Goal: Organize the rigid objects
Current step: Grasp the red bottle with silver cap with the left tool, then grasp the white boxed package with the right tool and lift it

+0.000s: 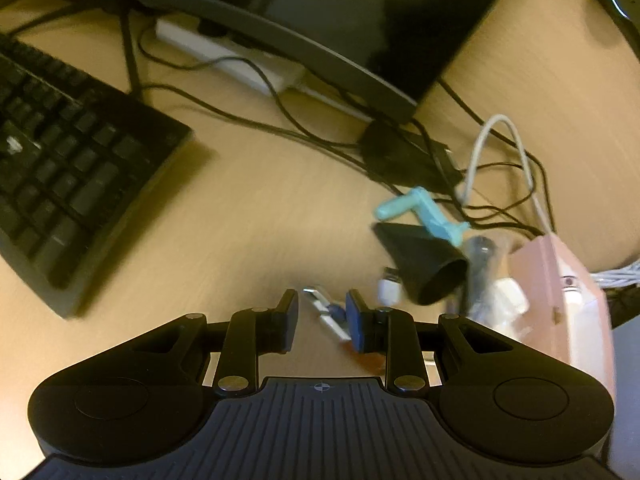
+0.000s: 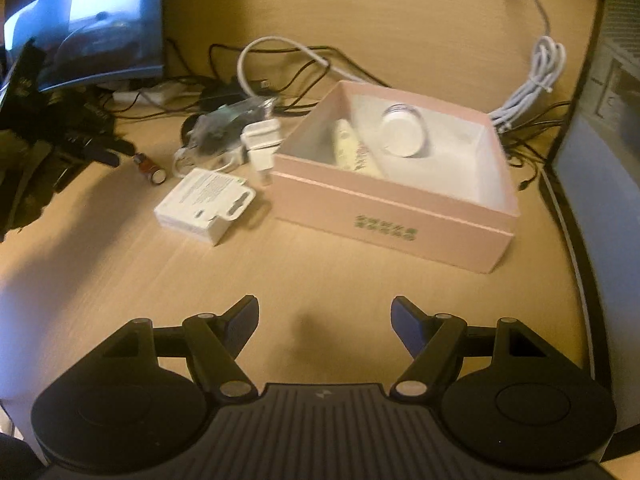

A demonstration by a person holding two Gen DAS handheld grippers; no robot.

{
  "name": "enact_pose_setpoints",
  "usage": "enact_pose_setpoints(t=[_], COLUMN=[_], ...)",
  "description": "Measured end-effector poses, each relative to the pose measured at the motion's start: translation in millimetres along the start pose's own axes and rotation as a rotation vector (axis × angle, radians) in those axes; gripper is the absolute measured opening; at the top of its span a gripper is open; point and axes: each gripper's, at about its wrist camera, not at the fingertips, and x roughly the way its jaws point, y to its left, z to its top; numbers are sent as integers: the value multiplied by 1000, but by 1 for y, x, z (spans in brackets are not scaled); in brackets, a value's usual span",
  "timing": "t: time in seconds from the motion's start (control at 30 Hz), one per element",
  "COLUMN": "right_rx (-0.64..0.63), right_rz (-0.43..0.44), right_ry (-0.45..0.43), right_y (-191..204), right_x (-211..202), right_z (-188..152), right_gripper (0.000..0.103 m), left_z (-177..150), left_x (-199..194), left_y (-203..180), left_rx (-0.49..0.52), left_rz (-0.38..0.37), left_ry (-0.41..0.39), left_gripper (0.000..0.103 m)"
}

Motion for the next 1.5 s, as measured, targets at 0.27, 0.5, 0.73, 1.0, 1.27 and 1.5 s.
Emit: enact_pose_setpoints(t=[0.27, 0.5, 0.73, 1.0, 1.27, 1.5], right_rx=[-48, -74, -327, -482, -445, -479], right_rz=[0, 91, 165, 165, 208, 188], right_ry=[7, -79, -185, -34, 4, -25], right_y=[13, 25, 79, 109, 113, 88], right_x=[2, 2, 34, 114, 98, 55], right_z=[-5, 13, 58, 93, 73, 26], right_gripper=[74, 74, 77, 79, 69, 62], left_z=[-15, -59, -99, -101, -76, -83], left_x=[5, -15, -48, -57, -37, -27], left_y=[-20, -35, -15, 0, -11, -37], left_rx=[93, 308, 385, 344, 369, 453], left_rz=[64, 68, 24, 4, 38, 3], left_ry=[4, 3, -26, -25, -15, 18], left_gripper=[33, 26, 25, 25, 25, 24])
